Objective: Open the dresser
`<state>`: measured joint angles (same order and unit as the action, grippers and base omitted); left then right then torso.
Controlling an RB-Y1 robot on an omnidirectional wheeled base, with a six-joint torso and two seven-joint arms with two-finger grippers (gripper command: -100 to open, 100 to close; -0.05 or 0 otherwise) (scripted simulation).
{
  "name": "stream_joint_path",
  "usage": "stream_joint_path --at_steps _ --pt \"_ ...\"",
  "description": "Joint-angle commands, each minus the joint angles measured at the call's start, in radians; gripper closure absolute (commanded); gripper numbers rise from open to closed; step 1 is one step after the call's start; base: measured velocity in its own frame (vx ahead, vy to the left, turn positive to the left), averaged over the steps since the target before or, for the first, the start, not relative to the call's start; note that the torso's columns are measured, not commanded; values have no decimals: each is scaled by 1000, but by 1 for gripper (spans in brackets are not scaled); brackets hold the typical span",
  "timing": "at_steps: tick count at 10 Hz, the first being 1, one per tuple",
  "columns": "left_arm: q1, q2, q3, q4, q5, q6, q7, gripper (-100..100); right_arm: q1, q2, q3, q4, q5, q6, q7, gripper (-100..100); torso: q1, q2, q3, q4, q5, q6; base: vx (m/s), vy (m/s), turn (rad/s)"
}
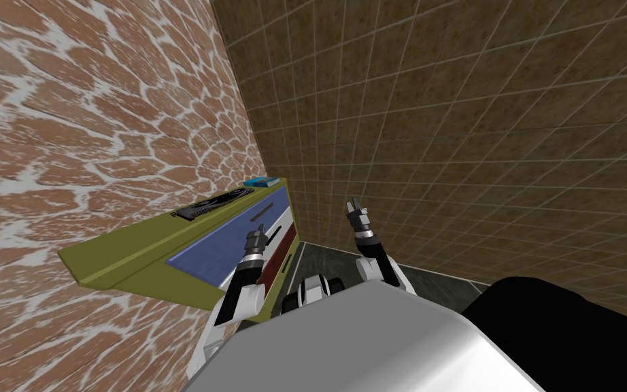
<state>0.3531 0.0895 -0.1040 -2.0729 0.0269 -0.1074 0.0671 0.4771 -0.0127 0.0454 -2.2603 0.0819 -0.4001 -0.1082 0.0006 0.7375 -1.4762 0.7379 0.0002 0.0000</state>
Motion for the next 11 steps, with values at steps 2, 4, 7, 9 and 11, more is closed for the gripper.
stream_joint_path --at_steps 2,4,7,9,11 --pt "4 21 4 -22 6 27 7 -100 0 -1 -1 0 0 0 0 0 11 -5 -3 -1 3 0 58 99 -4" --pt "6 20 8 -36 11 51 13 -100 0 -1 -1 0 0 0 0 0 4 -2 -1 -1 1 0 76 148 -3" --pt "-72 30 29 45 23 7 6 -100 0 0 0 0 0 0 0 0 -7 8 5 2 -2 0 -52 33 -14" --pt "-114 30 29 101 23 7 6 -100 0 0 0 0 0 0 0 0 -2 1 1 1 -1 0 -44 -5 0" --pt "-159 40 51 148 37 -30 0 -100 0 0 0 0 0 0 0 0 0 -4 -3 -1 0 0 -42 -9 -11"
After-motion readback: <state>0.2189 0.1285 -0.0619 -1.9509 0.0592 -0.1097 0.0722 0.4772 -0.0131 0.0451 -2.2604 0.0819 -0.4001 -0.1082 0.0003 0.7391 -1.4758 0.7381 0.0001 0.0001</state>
